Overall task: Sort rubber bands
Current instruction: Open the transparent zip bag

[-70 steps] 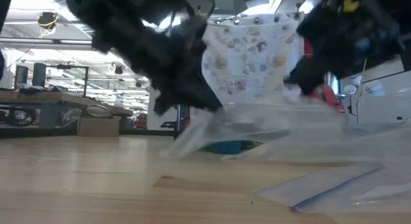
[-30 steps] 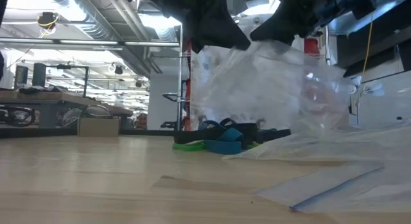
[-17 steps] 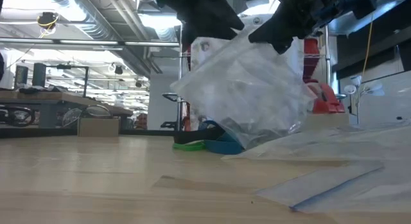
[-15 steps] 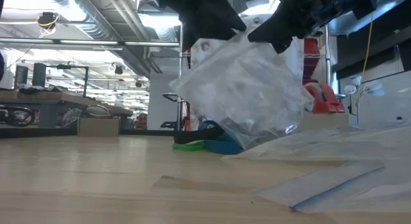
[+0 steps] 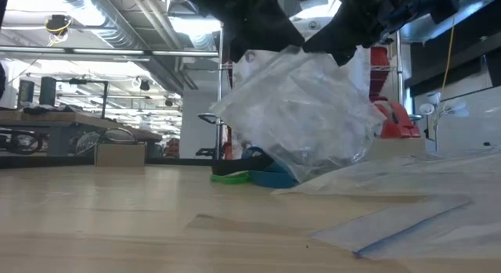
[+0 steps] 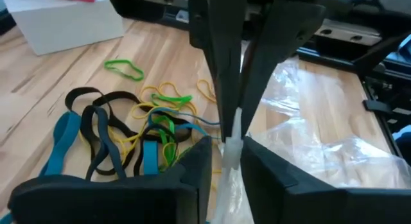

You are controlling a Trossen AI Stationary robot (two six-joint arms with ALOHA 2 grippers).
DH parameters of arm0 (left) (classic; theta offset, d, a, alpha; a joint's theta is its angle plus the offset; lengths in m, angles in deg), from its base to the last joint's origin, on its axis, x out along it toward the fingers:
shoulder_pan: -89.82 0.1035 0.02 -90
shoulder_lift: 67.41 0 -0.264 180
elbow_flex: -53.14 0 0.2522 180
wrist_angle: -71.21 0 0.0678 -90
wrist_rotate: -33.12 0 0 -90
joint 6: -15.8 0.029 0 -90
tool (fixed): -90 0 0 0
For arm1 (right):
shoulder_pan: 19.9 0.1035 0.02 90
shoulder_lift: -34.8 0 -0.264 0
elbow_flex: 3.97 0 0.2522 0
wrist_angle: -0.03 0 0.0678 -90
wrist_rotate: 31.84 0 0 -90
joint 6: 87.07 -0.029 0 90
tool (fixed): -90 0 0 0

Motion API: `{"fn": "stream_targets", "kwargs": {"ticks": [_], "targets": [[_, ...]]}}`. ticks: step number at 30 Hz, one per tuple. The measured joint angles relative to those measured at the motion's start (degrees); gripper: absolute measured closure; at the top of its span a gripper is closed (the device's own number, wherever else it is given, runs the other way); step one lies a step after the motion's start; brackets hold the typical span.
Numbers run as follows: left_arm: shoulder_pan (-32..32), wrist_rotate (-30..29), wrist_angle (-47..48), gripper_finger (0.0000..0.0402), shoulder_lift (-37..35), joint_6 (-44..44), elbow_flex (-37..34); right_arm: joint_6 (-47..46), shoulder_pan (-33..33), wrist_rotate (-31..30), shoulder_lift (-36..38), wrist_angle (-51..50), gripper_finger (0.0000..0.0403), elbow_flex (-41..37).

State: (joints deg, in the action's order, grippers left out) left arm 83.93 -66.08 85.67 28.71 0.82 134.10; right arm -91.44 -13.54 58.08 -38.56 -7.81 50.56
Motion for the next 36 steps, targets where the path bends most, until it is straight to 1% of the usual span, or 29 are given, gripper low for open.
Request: {"fn": "stream_targets", "kwargs": {"ticks": [5, 7, 12, 20, 27, 31, 36], "targets": [[0.0, 0.0, 0.2, 0.0386, 0.0, 0.0, 0.0, 0.0, 0.0, -0.5, 0.0, 0.1, 0.0403, 0.0], [0.0, 0.0, 0.9, 0.0391, 0.0, 0.0, 0.0, 0.0, 0.0, -0.9, 0.0, 0.1, 0.0403, 0.0], [-0.1, 0.0, 2.7, 0.038, 0.0, -0.1, 0.1, 0.0, 0.0, -1.0, 0.0, 0.5, 0.0403, 0.0], [-0.7, -0.2, 4.4, 0.0386, -0.1, 0.2, 0.1, 0.2, 0.0, -1.0, 0.0, -0.2, 0.0403, 0.8], [-1.3, 0.0, 10.0, 0.0382, 0.1, -0.3, -0.3, 1.6, 0.0, -1.0, 0.4, -0.5, 0.0403, 3.1], [-1.7, 0.1, 10.3, 0.0381, -0.1, -0.5, -0.1, 1.7, 0.0, -1.0, 0.2, -3.3, 0.0403, 3.8], [-1.6, -0.1, 8.9, 0.0381, 0.0, -0.5, -0.1, -3.0, 0.0, -0.8, 0.3, -5.2, 0.0402, 4.9]]}}
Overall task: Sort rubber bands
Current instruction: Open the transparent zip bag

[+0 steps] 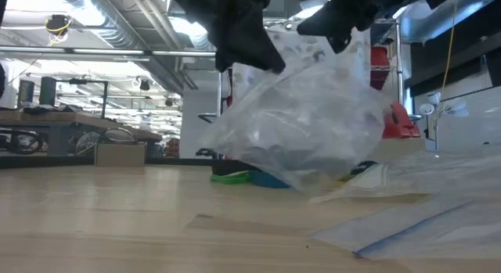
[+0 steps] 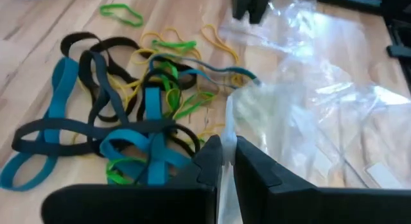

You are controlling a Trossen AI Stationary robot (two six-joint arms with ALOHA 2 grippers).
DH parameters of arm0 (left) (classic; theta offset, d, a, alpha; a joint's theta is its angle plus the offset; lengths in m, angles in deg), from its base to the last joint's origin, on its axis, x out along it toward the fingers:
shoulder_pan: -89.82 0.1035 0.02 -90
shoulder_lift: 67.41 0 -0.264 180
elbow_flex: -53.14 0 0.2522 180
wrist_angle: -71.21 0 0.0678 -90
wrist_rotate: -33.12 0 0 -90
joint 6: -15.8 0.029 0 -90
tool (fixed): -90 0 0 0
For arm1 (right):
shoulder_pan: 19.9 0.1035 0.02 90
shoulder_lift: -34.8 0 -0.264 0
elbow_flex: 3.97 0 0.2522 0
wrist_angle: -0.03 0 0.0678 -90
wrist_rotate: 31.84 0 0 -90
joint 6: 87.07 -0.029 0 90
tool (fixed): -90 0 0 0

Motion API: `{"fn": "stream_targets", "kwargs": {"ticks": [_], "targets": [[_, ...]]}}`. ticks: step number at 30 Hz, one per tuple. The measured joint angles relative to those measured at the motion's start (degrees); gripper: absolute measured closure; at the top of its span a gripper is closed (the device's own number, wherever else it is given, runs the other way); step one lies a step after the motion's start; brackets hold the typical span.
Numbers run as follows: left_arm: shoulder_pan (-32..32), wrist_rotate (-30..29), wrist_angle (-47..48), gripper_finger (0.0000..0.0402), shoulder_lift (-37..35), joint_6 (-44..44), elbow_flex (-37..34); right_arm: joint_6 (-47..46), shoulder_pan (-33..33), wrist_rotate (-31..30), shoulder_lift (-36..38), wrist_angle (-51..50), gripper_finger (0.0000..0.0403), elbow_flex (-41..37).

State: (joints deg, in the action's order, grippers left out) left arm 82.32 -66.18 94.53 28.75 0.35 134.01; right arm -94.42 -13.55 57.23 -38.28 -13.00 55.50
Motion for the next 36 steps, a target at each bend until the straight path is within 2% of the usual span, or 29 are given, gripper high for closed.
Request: {"fn": "stream_targets", "kwargs": {"ticks": [3, 6, 11, 15, 23, 33, 36], "targets": [[0.0, -0.1, -1.1, 0.0381, 0.0, 0.8, 0.0, -1.4, 0.0, 1.7, -0.1, -2.0, 0.0394, 0.4], [0.0, -0.1, -1.7, 0.0381, 0.0, 0.9, 0.0, -2.4, 0.0, 4.5, -0.2, -2.3, 0.0365, 0.5], [0.0, -0.1, -3.2, 0.038, 0.0, 0.9, 0.0, -2.7, 0.0, 3.4, -1.6, -1.3, 0.0307, 0.5], [0.1, -0.1, -3.2, 0.038, 0.0, 0.9, 0.0, -2.7, 0.0, 4.4, -3.7, 0.1, 0.0291, 0.5], [0.1, -0.1, -4.3, 0.038, 0.0, 1.3, 0.0, -0.9, 0.0, 2.9, -6.0, 2.9, 0.0311, 0.5], [0.1, -0.2, -4.1, 0.038, 0.0, 1.1, 0.0, 2.5, 0.1, 0.1, -5.3, 2.3, 0.0393, 0.4], [0.1, -0.4, -4.1, 0.038, 0.0, 0.7, 0.0, 4.7, 0.1, -1.6, -5.3, 2.2, 0.0398, 0.4]]}}
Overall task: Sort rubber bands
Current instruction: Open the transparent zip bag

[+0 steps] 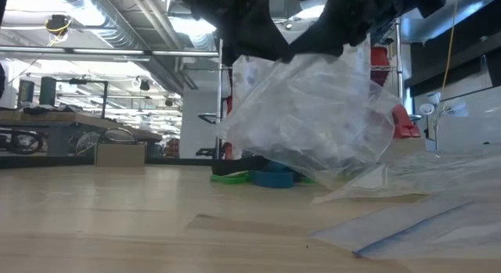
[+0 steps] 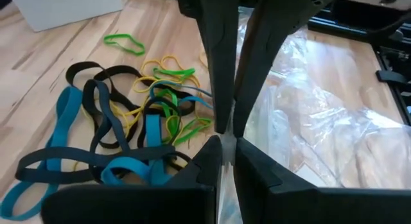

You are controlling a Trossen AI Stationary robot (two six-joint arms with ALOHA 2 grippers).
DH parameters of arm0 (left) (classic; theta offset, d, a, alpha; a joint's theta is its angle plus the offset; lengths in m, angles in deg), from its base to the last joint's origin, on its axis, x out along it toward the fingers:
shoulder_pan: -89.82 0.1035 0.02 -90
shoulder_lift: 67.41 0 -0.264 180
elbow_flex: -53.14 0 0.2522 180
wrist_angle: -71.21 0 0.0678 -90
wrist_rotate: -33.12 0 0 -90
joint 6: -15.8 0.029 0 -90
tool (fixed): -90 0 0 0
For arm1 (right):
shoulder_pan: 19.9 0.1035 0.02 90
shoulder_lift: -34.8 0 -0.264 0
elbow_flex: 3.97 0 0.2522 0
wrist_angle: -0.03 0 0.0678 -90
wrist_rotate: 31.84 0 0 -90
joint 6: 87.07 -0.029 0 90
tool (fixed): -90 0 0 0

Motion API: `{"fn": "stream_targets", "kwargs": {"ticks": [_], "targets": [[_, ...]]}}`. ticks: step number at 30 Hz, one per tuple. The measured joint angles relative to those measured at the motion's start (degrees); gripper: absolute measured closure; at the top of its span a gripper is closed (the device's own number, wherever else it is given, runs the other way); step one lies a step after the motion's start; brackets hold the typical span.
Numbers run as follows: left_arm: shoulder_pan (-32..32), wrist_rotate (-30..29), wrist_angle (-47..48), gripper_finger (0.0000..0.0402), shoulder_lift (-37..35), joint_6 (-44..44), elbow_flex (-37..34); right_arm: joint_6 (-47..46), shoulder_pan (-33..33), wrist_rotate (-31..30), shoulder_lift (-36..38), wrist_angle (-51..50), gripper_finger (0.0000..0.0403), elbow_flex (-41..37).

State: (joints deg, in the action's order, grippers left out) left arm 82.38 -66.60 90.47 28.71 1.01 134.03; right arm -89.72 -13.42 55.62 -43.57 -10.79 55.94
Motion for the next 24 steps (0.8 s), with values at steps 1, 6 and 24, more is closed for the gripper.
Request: {"fn": "stream_targets", "kwargs": {"ticks": [1, 6, 24], "targets": [[0.0, -0.1, 0.0, 0.038, 0.0, 0.0, 0.0, 0.4, 0.0, -0.6, 0.0, 0.0, 0.0398, 0.0], [0.0, -0.6, 0.3, 0.038, 0.0, -1.8, 0.0, 3.0, 0.0, -4.3, 0.0, -0.4, 0.0401, 0.0], [-0.2, 0.6, 7.3, 0.038, -0.1, -5.8, 0.1, 4.5, -0.1, -11.2, 3.6, -5.1, 0.0403, 0.0]]}}
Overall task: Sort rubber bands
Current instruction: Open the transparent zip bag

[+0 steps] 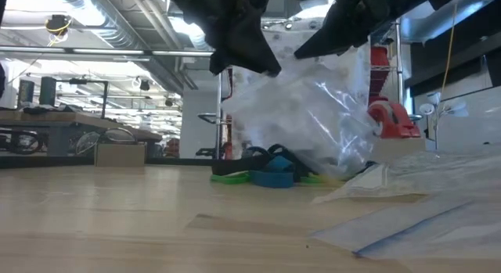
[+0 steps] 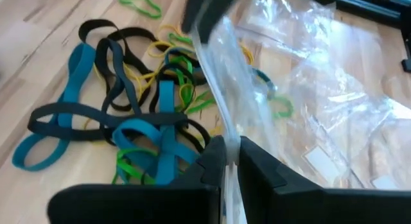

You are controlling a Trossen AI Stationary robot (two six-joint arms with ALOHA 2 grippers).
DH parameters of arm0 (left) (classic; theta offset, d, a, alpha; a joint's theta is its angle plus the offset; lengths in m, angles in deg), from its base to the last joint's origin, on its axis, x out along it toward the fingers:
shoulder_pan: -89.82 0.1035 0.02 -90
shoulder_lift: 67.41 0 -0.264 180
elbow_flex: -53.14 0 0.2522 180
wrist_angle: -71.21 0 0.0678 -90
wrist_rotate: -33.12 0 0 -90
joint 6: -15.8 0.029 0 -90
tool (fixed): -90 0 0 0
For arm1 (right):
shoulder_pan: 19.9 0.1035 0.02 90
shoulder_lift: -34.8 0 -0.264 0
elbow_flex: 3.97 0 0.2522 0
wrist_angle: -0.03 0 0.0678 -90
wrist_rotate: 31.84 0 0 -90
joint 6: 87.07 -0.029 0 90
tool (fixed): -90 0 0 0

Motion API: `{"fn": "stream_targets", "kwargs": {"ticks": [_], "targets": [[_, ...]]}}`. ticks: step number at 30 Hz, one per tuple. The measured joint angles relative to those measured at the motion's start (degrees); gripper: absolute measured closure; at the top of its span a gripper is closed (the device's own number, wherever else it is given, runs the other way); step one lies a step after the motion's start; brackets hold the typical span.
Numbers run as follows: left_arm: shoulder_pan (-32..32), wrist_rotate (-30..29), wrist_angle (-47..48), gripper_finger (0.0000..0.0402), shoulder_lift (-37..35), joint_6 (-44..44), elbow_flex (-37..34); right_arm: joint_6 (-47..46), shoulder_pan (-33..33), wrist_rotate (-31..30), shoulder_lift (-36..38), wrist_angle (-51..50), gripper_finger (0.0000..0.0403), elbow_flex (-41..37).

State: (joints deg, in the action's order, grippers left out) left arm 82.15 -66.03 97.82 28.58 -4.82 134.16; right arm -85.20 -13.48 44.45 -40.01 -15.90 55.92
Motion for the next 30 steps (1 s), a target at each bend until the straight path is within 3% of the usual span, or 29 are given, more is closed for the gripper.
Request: {"fn": "stream_targets", "kwargs": {"ticks": [19, 30], "targets": [[-1.6, 0.0, 8.0, 0.038, 0.0, -1.9, 0.0, 0.1, -0.1, -2.6, 6.6, -8.4, 0.0403, 0.0], [-0.9, 0.5, 6.3, 0.036, -0.2, -1.3, -0.1, 0.0, -0.1, -1.3, 6.8, -8.5, 0.0403, 0.0]]}}
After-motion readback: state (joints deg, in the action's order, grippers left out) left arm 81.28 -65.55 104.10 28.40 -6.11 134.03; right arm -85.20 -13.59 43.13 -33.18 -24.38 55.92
